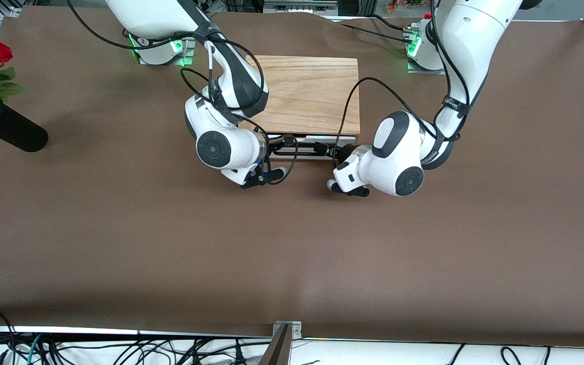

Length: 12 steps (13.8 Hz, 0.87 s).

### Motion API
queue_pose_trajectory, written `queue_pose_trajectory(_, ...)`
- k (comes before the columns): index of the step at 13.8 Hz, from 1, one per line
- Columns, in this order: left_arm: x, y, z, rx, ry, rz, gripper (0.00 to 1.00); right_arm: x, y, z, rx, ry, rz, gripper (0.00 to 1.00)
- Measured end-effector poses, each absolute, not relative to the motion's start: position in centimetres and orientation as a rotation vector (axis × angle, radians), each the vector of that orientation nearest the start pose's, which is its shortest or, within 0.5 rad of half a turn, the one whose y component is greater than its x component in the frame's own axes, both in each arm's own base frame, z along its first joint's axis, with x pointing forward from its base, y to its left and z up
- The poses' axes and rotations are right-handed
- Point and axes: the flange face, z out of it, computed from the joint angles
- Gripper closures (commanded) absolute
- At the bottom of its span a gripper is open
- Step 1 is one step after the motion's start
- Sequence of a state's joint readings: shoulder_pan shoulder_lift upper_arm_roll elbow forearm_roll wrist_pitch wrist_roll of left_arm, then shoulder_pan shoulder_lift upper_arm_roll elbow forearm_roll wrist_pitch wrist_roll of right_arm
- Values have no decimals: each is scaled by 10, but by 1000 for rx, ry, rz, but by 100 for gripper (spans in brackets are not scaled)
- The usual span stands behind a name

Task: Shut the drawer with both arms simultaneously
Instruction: 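Push the drawer front into the cabinet with both grippers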

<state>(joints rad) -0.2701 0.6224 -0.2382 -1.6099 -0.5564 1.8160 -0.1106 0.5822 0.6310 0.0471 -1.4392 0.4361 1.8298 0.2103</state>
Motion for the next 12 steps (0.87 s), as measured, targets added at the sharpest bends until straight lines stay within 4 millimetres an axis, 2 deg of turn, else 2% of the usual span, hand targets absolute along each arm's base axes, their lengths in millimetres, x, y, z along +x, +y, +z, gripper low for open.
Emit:
queue_pose_trajectory(5, 553, -340, 260, -3441, 199, 1103, 0, 538, 434, 310, -2762, -362, 602, 0)
queue_pose_trajectory(12, 557, -336, 264, -3444, 186, 1079, 0, 536, 436, 308, -2759, -367, 608, 0)
